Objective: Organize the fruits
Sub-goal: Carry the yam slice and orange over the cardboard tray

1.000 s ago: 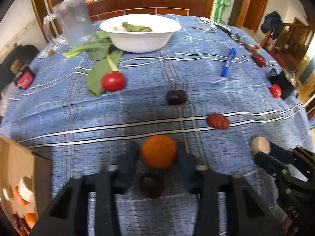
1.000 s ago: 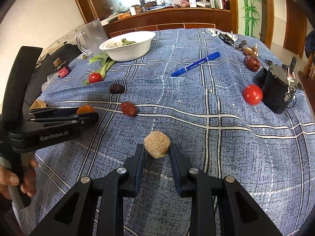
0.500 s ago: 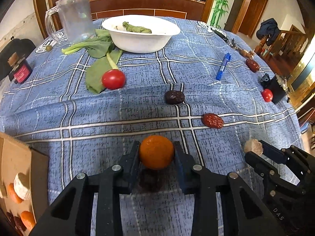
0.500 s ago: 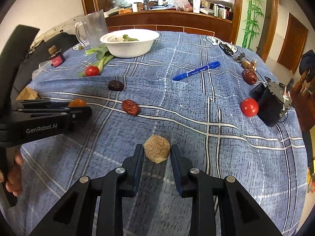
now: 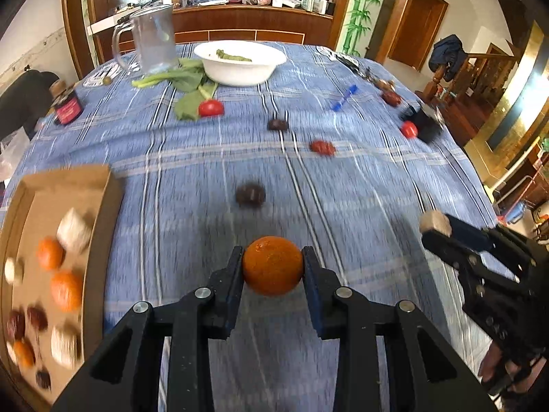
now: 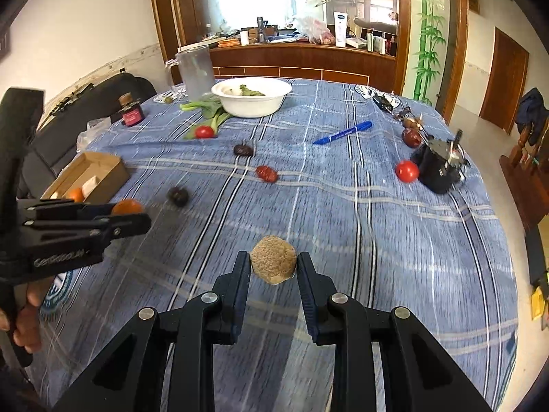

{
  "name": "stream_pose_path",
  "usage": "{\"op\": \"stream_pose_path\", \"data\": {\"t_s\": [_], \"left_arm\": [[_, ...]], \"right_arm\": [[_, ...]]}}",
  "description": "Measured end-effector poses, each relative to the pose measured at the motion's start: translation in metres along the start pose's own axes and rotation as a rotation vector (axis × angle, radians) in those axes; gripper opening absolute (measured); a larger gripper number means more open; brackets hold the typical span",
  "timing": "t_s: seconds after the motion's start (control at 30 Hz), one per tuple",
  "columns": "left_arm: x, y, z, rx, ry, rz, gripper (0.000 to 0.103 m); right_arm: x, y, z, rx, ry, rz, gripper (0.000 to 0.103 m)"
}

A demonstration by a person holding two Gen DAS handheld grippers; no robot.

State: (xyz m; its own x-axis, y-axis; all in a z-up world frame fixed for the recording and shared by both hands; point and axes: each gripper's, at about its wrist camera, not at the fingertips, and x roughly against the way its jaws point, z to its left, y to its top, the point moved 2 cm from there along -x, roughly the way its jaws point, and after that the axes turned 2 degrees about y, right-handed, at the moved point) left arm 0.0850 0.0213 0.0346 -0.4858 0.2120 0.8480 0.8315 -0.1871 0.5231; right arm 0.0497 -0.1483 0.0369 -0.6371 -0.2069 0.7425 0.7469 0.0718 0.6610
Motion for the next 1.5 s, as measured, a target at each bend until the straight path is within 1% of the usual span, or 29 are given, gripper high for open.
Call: {"op": "stream_pose_path", "data": {"t_s": [0.23,0.33,0.47,0.73,0.87,0.97,1.23,1.33,1.5], "left_arm": [[0.033,-0.042,0.012,0.039,0.008,-0.015,0.031],[0.045,-0.052,0.02,0.06,0.007,-0.03,0.032],[0.06,-0.059,0.032,0.072,0.023,-0.054,0.032],[0.083,-0.064,0.069,0.129,0.037,-0.099,0.032],[0.093,-0.066,0.093,0.172,0.059,-0.119,0.032],[0.101,-0.071,0.118,0.214,0.089,-0.128,0.032],[0.114,-0.094,0.175,0.309,0.164,-0.119,0.032],[0.116,-0.108,0.189,0.331,0.186,-0.105,0.032],[0.114,-0.128,0.202,0.354,0.2,-0.071,0.032]], "right_arm": [[0.011,-0.034,0.025,-0.021,0.025,0.043,0.03],[0.011,-0.043,0.04,-0.016,0.034,0.058,0.03],[0.012,-0.044,0.058,0.004,0.042,0.064,0.03],[0.008,-0.031,0.101,0.069,0.074,0.061,0.03],[0.003,-0.022,0.122,0.097,0.103,0.057,0.03],[-0.001,-0.013,0.14,0.125,0.128,0.052,0.03],[-0.017,0.011,0.199,0.222,0.223,0.042,0.03],[-0.027,0.019,0.223,0.262,0.26,0.046,0.031],[-0.042,0.03,0.257,0.322,0.312,0.057,0.031]]}}
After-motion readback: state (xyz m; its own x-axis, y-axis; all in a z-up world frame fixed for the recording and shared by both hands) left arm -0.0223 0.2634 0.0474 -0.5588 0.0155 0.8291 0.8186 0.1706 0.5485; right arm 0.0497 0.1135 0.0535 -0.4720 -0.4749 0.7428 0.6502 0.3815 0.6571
